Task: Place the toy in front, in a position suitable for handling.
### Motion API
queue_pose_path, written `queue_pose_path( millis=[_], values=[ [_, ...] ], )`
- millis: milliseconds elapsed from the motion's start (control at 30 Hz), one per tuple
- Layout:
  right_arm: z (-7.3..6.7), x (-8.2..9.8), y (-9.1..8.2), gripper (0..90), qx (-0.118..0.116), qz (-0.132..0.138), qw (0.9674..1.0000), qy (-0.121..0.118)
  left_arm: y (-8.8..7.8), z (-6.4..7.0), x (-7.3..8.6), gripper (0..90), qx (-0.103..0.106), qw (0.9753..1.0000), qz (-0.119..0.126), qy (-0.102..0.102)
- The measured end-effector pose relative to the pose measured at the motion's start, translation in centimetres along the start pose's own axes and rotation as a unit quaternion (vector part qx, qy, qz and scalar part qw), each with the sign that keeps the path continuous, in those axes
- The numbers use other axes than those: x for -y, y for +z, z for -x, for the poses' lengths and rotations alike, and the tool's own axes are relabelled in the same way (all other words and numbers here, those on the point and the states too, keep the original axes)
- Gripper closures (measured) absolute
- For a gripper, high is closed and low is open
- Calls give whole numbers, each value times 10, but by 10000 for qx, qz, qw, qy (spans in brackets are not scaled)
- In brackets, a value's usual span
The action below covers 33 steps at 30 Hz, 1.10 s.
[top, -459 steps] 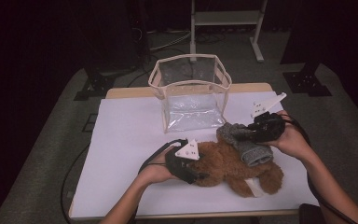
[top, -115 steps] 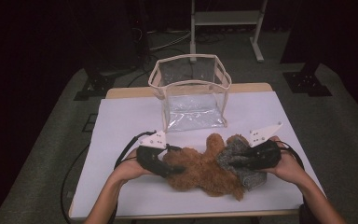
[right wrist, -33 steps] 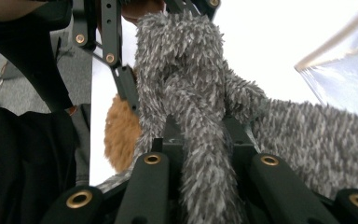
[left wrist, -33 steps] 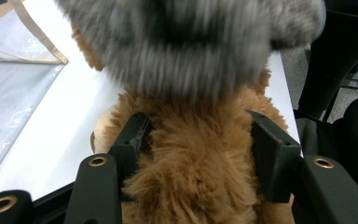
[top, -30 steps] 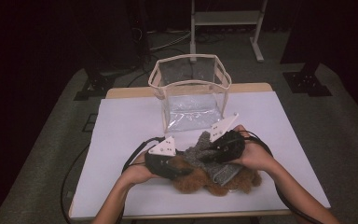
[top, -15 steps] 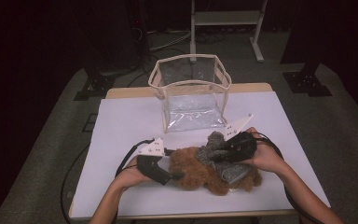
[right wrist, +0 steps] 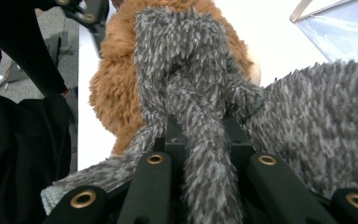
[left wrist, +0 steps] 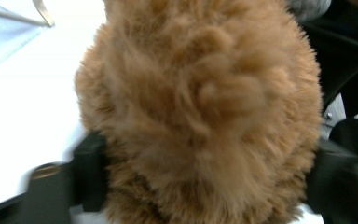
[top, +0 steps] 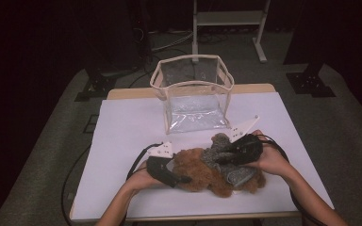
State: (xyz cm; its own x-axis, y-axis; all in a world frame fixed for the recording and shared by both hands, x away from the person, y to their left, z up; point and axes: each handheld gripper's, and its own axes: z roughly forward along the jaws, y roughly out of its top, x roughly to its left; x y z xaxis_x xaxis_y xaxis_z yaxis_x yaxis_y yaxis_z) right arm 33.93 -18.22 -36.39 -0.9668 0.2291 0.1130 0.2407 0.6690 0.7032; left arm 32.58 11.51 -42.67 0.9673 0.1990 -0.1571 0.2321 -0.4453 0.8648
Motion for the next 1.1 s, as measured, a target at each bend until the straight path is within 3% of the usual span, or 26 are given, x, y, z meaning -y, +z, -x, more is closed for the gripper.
queue_pose_path(
  millis=[67,133,267,367,500,533,567,667,700,733,800,867,900,933,967,1067,1100],
  values=[
    [-1,-2,2,759,-34,39,10000,-31,-4,0,-3,332,-17,9999,133,16],
    [-2,-6,4,759,-23,65,9999,-74,-11,2,-10,361,-19,9996,294,-2],
    [-3,-15,2,760,-21,213,9997,-115,-20,6,-23,373,-43,9995,298,114],
    [-6,-28,-5,762,-81,615,9980,-125,-43,9,-45,374,-132,9987,387,303],
    [-10,-44,-12,763,-185,1184,9927,-99,-78,16,-75,375,-365,9965,464,583],
    [-11,-49,-12,763,-216,1307,9911,-108,-78,16,-75,375,-365,9965,464,583],
    [-12,-54,-13,763,-239,1396,9898,-152,-94,21,-90,375,-461,9952,421,753],
    [-15,-64,-13,763,-272,1545,9874,-219,-106,26,-102,375,-566,9941,357,856],
    [-16,-68,-13,762,-337,1682,9849,-221,-112,28,-109,375,-581,9939,281,891],
    [-15,-68,-12,761,-376,1709,9843,-208,-112,28,-109,374,-581,9939,281,891],
    [-14,-66,-10,760,-359,1685,9849,-193,-107,27,-109,373,-639,9939,60,902],
    [-10,-56,-6,758,-285,1572,9871,-115,-95,23,-105,372,-630,9941,-93,878],
    [-5,-41,-4,757,-253,1502,9883,37,-84,20,-101,371,-568,9950,-72,819],
    [-5,-41,-4,757,-253,1502,9883,37,-84,20,-101,370,-568,9950,-72,819],
    [-1,-28,-8,757,-264,1560,9872,186,-76,19,-103,369,-498,9953,19,833],
    [0,-22,-22,757,-214,1644,9859,207,-70,21,-113,368,-475,9946,109,920],
    [0,-22,-27,757,-186,1674,9855,196,-65,23,-122,368,-489,9932,58,1051]
  ],
)
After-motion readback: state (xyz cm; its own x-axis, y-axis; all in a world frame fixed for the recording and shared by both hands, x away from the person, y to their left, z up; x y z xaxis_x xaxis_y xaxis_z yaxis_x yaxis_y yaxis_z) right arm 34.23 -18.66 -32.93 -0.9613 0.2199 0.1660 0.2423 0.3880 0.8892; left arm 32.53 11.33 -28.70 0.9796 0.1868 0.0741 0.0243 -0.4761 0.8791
